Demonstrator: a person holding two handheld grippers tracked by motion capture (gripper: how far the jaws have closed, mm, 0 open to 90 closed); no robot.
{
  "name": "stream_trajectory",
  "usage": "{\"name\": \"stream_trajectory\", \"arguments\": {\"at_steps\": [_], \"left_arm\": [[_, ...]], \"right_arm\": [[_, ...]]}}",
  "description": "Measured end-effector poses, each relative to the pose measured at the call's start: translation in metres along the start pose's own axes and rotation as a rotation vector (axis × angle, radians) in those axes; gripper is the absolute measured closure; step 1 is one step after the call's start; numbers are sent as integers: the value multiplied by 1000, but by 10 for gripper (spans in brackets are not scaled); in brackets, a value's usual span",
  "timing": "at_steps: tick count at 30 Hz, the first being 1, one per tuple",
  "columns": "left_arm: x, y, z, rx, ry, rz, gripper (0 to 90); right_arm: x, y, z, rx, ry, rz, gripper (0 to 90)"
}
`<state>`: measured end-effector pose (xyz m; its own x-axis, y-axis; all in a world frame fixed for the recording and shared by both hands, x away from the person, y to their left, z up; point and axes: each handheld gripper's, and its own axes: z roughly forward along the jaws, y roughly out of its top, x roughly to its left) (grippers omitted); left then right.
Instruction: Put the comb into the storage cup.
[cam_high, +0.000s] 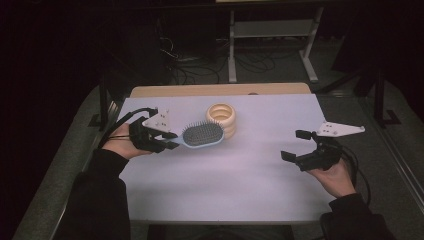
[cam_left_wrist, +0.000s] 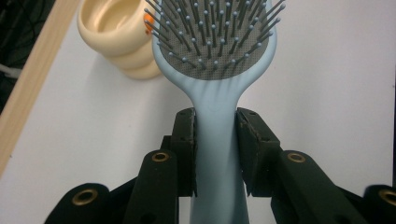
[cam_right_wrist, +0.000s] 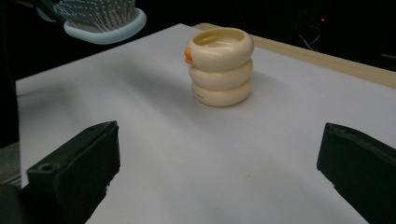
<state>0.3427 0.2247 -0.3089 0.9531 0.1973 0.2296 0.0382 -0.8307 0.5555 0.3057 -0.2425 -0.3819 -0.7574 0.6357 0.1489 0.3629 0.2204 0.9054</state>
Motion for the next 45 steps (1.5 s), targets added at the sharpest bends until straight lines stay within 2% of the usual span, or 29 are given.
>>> {"name": "stream_trajectory", "arguments": {"at_steps": [13,17,21,30,32,37,45], "left_arm": [[6,26,-17,-48,39,31,698],[9,37,-20,-79,47,38,698],[10,43,-22,-85,58,45,699],[12,48,-17,-101,70,48,699],[13,49,-16,-108,62,48,699],[15,53,-16,-126,75,53,699],[19,59,-18,-158,104,57,699]], "right_arm": [[7,53,12,26,52,-51,0],[8,65,19,43,61,-63,0],[9,73,24,43,71,-65,0],[8,95,39,41,97,-62,0],[8,101,44,42,107,-63,0],[9,113,55,63,113,-61,0],[13,128,66,58,141,-46,0]]}}
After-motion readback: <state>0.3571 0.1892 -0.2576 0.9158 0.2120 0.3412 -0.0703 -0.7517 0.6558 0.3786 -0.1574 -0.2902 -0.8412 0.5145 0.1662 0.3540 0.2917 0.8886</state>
